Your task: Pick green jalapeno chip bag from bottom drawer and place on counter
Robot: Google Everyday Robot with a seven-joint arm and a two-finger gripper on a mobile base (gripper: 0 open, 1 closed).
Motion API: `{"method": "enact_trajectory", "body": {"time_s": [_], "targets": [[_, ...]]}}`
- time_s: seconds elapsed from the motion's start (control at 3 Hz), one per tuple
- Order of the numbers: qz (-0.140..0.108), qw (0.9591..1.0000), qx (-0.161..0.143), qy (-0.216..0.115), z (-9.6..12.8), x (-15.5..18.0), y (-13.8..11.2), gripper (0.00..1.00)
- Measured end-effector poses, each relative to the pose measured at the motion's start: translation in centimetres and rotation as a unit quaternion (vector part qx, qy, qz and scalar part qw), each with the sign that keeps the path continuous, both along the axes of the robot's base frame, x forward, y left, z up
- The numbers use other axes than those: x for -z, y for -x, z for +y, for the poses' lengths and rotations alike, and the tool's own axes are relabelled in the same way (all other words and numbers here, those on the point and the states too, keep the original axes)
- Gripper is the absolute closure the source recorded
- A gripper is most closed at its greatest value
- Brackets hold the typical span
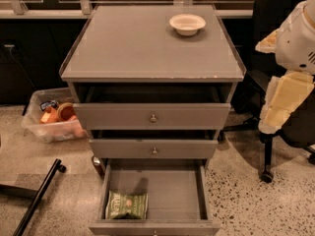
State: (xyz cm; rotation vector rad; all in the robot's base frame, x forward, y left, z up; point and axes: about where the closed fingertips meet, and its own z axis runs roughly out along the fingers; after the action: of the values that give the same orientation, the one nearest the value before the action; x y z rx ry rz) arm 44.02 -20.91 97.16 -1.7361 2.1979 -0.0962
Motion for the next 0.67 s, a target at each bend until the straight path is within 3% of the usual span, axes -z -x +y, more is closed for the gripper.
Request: {"method": "enact_trajectory", "body": {"time_s": [0.33, 0.67], "targets": [[-0.002, 0.9989, -0.042, -0.021, 2.7, 3.1, -0.3, 0.00], [0.005, 0.9911, -0.119, -0.060, 8.4, 9.9, -0.8, 0.00]]}}
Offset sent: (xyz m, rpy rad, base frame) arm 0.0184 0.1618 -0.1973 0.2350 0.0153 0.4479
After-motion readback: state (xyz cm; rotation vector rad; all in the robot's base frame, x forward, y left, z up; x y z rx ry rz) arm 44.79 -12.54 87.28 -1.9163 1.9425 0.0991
